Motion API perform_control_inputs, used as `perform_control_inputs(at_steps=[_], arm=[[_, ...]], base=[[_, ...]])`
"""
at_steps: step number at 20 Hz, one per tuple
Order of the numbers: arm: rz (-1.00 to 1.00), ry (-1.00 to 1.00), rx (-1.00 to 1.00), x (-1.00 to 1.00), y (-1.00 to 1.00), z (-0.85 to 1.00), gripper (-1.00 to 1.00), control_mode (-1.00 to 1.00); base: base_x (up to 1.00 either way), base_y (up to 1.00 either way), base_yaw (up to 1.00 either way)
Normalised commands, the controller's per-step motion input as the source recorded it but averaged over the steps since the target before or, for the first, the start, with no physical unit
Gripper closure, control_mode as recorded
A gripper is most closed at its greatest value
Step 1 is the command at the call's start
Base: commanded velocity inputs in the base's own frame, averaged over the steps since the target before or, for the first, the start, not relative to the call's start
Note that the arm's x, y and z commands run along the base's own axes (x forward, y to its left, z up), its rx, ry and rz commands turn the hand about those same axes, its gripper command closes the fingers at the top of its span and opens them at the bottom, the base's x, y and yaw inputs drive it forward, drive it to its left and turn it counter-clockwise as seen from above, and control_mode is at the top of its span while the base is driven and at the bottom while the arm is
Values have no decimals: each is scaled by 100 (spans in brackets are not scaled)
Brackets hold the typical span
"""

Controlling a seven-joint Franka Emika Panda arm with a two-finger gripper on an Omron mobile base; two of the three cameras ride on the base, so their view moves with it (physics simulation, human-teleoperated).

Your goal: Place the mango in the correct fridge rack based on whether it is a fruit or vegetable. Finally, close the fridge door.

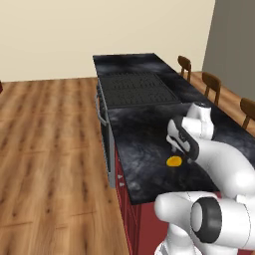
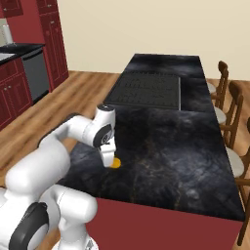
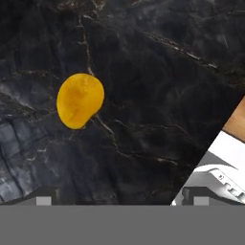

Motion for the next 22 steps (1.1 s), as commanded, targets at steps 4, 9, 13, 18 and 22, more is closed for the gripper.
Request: perform_control_inputs(at_steps=[4, 9, 13, 18, 22], arm=[[-1, 1, 0, 4, -6, -36, -100, -100], [-4, 0, 0, 28, 0, -26, -100, -100], [-1, 0, 1, 35, 0, -4, -100, -100], [-1, 2, 0, 32, -6, -16, -100, -100], [0, 9, 0, 26, -9, -21, -100, -100]], base=[[0, 0, 0], [0, 0, 0], [0, 0, 0], [0, 0, 0], [0, 0, 0]])
